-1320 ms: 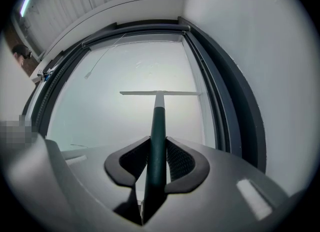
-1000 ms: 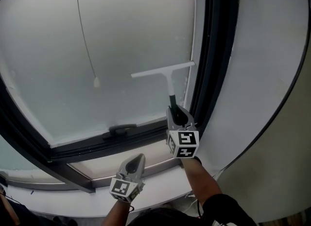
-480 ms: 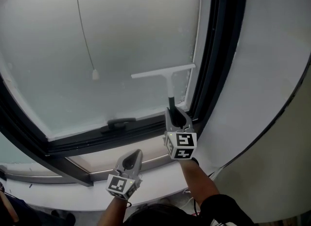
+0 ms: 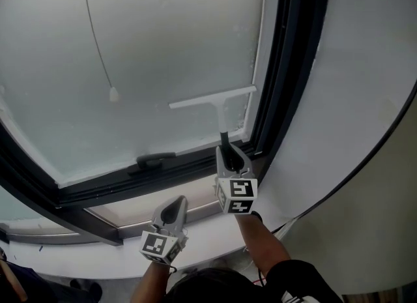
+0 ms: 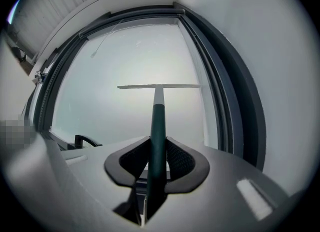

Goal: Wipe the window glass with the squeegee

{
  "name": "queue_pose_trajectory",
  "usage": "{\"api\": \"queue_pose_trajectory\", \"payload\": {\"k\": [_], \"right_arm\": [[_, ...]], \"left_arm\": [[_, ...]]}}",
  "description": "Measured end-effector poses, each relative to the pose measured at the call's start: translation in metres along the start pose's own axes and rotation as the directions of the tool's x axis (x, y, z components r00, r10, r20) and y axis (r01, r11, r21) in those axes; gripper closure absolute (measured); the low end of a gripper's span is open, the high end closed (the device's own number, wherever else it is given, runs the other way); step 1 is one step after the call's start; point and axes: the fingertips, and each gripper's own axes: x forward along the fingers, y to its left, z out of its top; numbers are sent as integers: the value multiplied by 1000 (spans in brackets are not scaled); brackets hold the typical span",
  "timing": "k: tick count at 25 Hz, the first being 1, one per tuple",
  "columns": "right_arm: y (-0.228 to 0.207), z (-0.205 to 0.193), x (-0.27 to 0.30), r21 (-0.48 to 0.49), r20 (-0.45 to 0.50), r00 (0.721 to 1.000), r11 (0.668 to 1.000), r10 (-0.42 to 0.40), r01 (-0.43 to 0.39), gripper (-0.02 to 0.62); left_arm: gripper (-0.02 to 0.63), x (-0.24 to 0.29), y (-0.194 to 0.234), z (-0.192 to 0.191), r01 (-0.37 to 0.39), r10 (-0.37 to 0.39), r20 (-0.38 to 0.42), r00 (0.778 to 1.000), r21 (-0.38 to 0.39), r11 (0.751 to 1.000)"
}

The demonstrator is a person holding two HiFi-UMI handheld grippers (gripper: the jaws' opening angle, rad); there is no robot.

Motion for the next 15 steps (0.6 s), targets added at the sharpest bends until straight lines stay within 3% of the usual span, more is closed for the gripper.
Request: {"api": "queue_pose_trajectory", "payload": {"k": [15], "right_arm": [[1,-30,-4,5,-69,998,1000,5,-5,500]], "left_arm": [[607,9,6,-4,2,-2,-12,1000,-14,1000]]}}
